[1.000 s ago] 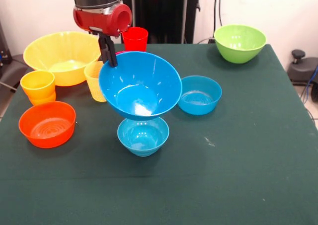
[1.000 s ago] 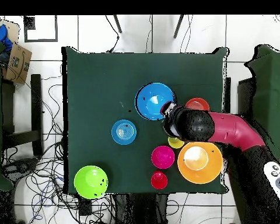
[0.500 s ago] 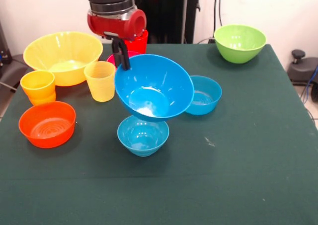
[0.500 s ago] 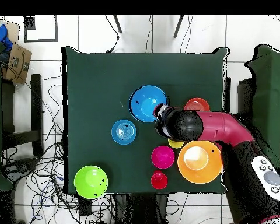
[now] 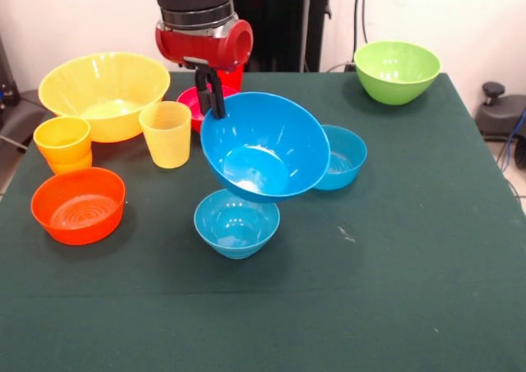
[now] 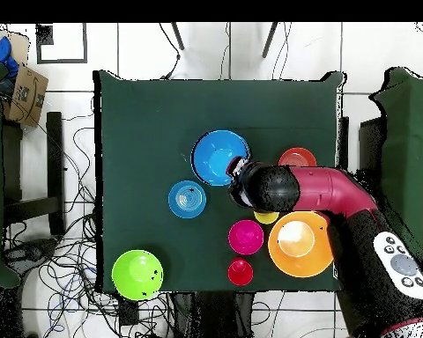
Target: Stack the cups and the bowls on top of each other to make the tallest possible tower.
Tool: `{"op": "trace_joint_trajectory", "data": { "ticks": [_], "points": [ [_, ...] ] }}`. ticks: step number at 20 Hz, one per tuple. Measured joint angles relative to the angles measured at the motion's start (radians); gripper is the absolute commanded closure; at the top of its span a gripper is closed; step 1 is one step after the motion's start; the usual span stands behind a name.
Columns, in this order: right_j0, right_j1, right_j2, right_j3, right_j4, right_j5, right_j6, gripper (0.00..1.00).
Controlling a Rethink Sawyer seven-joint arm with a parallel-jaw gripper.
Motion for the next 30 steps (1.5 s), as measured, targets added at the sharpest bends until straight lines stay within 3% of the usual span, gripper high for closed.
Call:
{"op": "trace_joint_trajectory", "data": {
  "ticks": [8,24,30],
  "points": [
    [0.017,0.026,0.000,-0.042,-0.003,0.000,0.000,1.00],
    [0.017,0.148,0.008,-0.193,-0.010,0.000,0.000,1.00],
    [0.014,0.173,0.013,-0.203,-0.010,0.000,0.000,1.00]
  ]
}}
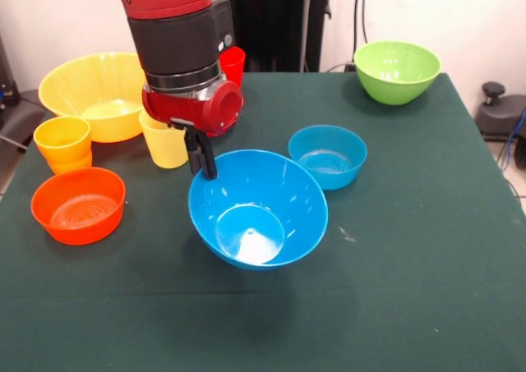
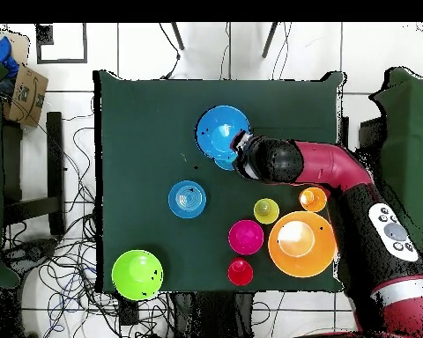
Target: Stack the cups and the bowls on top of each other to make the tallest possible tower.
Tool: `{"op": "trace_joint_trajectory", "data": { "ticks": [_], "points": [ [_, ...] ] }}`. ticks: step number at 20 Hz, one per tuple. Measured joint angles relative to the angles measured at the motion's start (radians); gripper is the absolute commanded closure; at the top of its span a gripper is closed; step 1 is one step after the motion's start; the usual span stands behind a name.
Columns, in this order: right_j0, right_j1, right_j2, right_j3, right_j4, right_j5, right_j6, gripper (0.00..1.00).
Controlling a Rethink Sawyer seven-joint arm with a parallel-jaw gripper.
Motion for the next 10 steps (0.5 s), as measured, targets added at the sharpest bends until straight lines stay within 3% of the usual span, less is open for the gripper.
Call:
{"op": "trace_joint_trajectory", "data": {
  "ticks": [10],
  "points": [
    [-0.001,0.022,0.001,0.000,-0.021,0.000,0.000,1.00]
  ]
}}
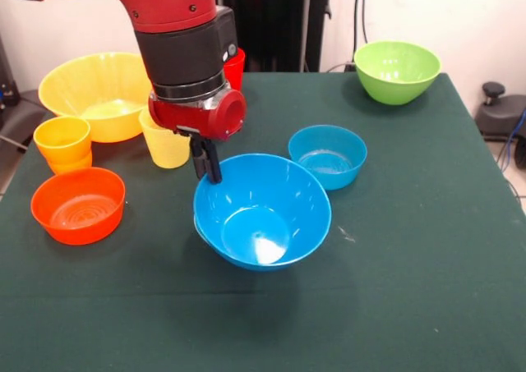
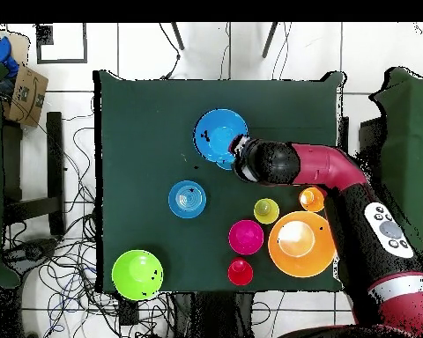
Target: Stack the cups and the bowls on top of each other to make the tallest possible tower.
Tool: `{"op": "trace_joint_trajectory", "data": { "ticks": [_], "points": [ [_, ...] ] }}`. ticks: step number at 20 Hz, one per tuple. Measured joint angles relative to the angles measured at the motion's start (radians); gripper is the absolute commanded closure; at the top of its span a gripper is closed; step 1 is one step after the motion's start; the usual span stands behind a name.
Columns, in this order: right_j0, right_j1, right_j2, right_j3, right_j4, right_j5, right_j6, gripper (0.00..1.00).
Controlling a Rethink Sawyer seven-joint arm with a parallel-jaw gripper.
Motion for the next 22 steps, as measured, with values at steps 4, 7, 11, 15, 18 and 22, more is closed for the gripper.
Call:
{"op": "trace_joint_trajectory", "data": {
  "ticks": [4,7,11,15,18,22],
  "points": [
    [-0.001,-0.001,0.000,0.002,-0.005,0.000,0.000,1.00],
    [-0.002,-0.005,0.000,0.005,-0.005,0.000,0.000,1.00],
    [-0.007,-0.014,0.000,0.013,-0.006,0.000,0.000,1.00],
    [-0.015,-0.025,0.000,0.017,-0.009,0.003,0.000,1.00],
    [-0.023,-0.040,0.000,0.020,-0.010,0.020,0.000,1.00],
    [-0.032,-0.066,0.000,0.022,-0.017,0.059,0.000,0.00]
  ]
}}
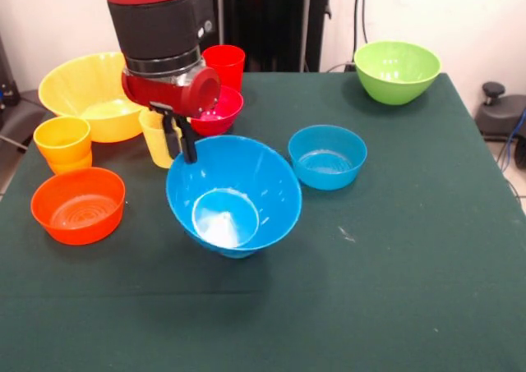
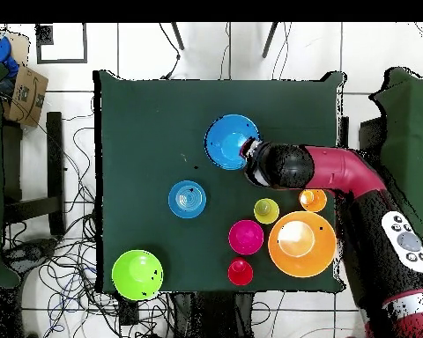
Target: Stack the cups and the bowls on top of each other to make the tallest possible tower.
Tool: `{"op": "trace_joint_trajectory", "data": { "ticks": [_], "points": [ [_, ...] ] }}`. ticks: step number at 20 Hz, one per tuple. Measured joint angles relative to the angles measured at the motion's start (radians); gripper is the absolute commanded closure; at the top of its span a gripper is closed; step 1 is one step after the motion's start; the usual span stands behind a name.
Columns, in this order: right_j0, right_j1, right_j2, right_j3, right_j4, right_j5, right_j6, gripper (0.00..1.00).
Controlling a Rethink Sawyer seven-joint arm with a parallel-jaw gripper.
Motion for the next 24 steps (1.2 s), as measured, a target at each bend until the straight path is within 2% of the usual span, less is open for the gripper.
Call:
{"op": "trace_joint_trajectory", "data": {
  "ticks": [24],
  "points": [
    [-0.020,-0.050,0.001,0.057,-0.012,0.008,0.000,0.00]
  ]
}}
